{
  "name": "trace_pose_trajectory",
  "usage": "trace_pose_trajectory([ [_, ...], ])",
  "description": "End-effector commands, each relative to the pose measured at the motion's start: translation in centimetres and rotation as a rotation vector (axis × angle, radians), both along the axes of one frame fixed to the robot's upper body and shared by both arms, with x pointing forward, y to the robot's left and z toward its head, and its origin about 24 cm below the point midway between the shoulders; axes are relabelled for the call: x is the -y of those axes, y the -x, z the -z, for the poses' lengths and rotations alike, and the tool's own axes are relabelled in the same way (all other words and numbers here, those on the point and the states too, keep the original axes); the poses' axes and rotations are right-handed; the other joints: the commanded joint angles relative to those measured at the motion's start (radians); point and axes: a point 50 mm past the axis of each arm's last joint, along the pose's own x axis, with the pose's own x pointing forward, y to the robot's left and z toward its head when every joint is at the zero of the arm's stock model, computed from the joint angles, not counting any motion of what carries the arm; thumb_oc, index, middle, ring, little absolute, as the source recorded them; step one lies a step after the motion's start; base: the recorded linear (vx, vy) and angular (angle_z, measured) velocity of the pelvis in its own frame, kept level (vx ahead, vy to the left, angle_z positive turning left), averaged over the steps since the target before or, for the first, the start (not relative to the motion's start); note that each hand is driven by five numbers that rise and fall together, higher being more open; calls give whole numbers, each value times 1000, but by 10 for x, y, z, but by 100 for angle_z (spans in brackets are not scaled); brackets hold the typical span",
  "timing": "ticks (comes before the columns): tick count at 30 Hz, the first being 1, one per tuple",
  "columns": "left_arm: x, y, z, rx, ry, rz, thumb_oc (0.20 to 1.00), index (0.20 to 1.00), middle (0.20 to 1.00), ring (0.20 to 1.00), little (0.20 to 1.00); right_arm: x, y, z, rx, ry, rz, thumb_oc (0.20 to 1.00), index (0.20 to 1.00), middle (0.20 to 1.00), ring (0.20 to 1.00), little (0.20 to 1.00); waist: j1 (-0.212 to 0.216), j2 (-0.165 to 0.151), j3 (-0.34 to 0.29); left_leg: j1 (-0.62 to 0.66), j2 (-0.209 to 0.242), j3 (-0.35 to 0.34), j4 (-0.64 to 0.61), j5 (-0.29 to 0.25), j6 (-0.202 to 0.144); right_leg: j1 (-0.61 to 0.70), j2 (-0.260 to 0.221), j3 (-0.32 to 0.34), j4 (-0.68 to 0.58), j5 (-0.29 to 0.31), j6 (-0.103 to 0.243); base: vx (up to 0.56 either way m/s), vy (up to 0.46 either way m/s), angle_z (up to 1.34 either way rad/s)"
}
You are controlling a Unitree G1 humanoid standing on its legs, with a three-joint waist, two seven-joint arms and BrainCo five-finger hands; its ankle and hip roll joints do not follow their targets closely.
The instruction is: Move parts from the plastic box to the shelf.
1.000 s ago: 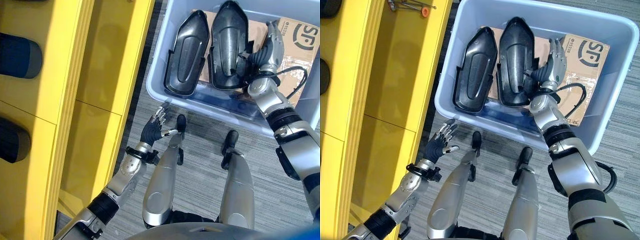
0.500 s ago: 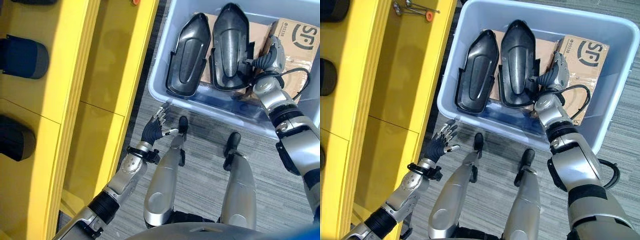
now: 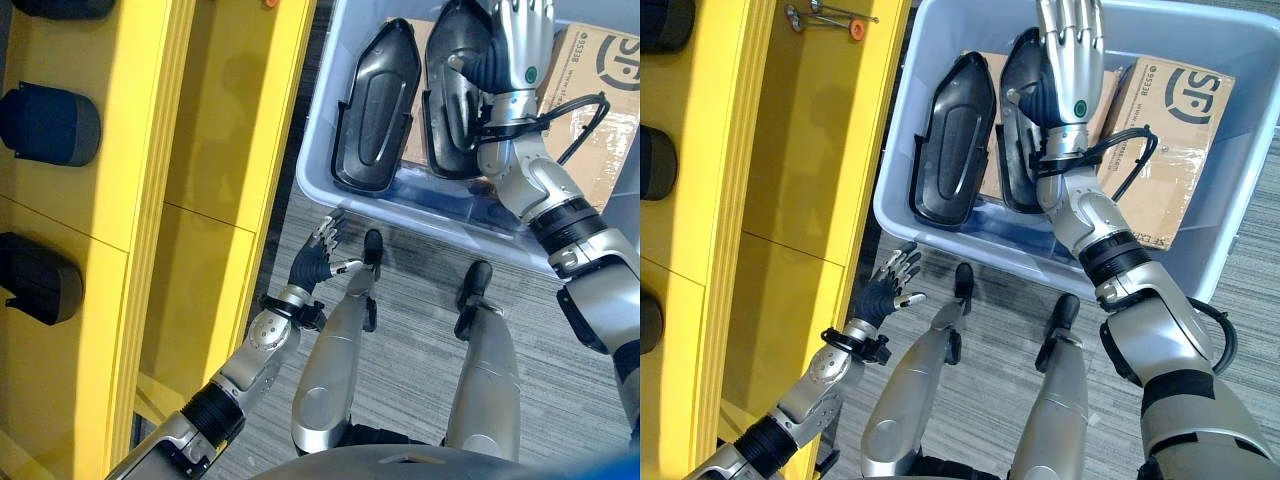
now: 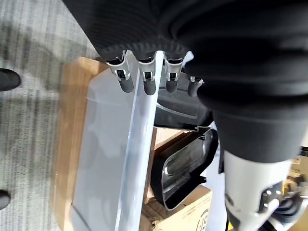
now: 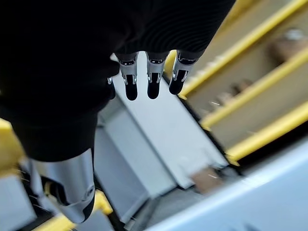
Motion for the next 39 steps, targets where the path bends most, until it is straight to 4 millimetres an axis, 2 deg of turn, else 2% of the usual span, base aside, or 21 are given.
trace_pose_trajectory([
  [1,8,1,-15,81,70,28,1000,1000,1000,1000,1000,0,6,-24,77,36,-6,1000,1000,1000,1000,1000,-3,3,27,-30,-33,37,115,-89,27,68,8,-151,-84,83,-13,0,0,0],
  [9,6,1,-9,71,49,53,1000,1000,1000,1000,1000,19,-16,7,-183,-70,72,1000,1000,1000,1000,1000,11,4,27,-34,-41,26,132,-116,20,67,6,-150,-60,55,-6,14,-33,1],
  [12,7,0,-10,73,50,58,1000,1000,1000,1000,1000,23,-24,15,-295,-169,45,1000,1000,1000,1000,1000,18,9,27,-44,-40,28,132,-115,20,57,4,-157,-61,55,-8,-4,-11,0],
  [13,8,-1,-11,73,46,60,1000,1000,1000,1000,1000,25,-30,20,-401,-272,-3,1000,1000,1000,1000,1000,22,13,27,-58,-41,29,139,-116,19,43,3,-159,-52,53,-12,0,0,0],
  [14,8,-2,-11,73,47,62,1000,1000,1000,1000,1000,25,-31,22,-428,-318,-21,1000,1000,1000,1000,1000,24,14,27,-60,-40,31,140,-115,18,39,3,-159,-50,52,-14,0,0,0],
  [16,9,-2,-12,73,45,64,1000,1000,1000,1000,1000,26,-33,23,-461,-358,-47,1000,1000,1000,1000,1000,26,16,27,-64,-42,30,142,-116,18,35,3,-160,-46,49,-15,-1,-3,2],
  [19,8,-5,-17,64,40,67,1000,1000,1000,1000,1000,26,-42,37,-683,-485,-164,1000,1000,1000,1000,1000,34,20,27,-79,-44,27,156,-120,14,18,0,-162,-30,42,-20,-8,-14,4],
  [21,9,-6,-18,62,37,71,1000,1000,1000,1000,1000,25,-44,42,-717,-505,-163,1000,1000,1000,1000,1000,39,22,27,-87,-44,26,166,-122,14,11,-5,-166,-18,38,-22,-5,-16,4],
  [25,10,-6,-20,60,38,85,1000,1000,1000,1000,1000,37,-46,47,-729,-648,-169,1000,1000,1000,1000,1000,44,29,27,-105,-44,23,181,-124,15,-9,-13,-165,8,31,-26,-2,-6,4],
  [29,12,-5,-20,58,35,93,1000,1000,1000,1000,1000,47,-47,49,-731,-720,-144,1000,1000,1000,1000,1000,48,33,27,-112,-43,23,185,-125,14,-17,-16,-164,18,27,-28,-6,-3,10],
  [33,15,-4,-20,61,46,94,1000,1000,1000,1000,1000,53,-44,44,-628,-687,-85,1000,1000,1000,1000,1000,42,34,27,-122,-39,28,187,-126,17,-29,-16,-161,21,29,-29,-2,-2,1],
  [36,17,-4,-21,65,51,88,1000,1000,1000,1000,1000,55,-41,42,-562,-746,-78,1000,1000,1000,1000,1000,34,34,27,-122,-34,34,185,-125,15,-32,-12,-154,14,33,-28,0,0,0],
  [39,20,-4,-20,60,63,69,1000,1000,1000,1000,1000,55,-35,50,-466,-749,-46,1000,1000,1000,1000,1000,15,31,27,-118,-30,41,172,-122,15,-33,1,-143,-1,38,-26,-4,24,-1],
])
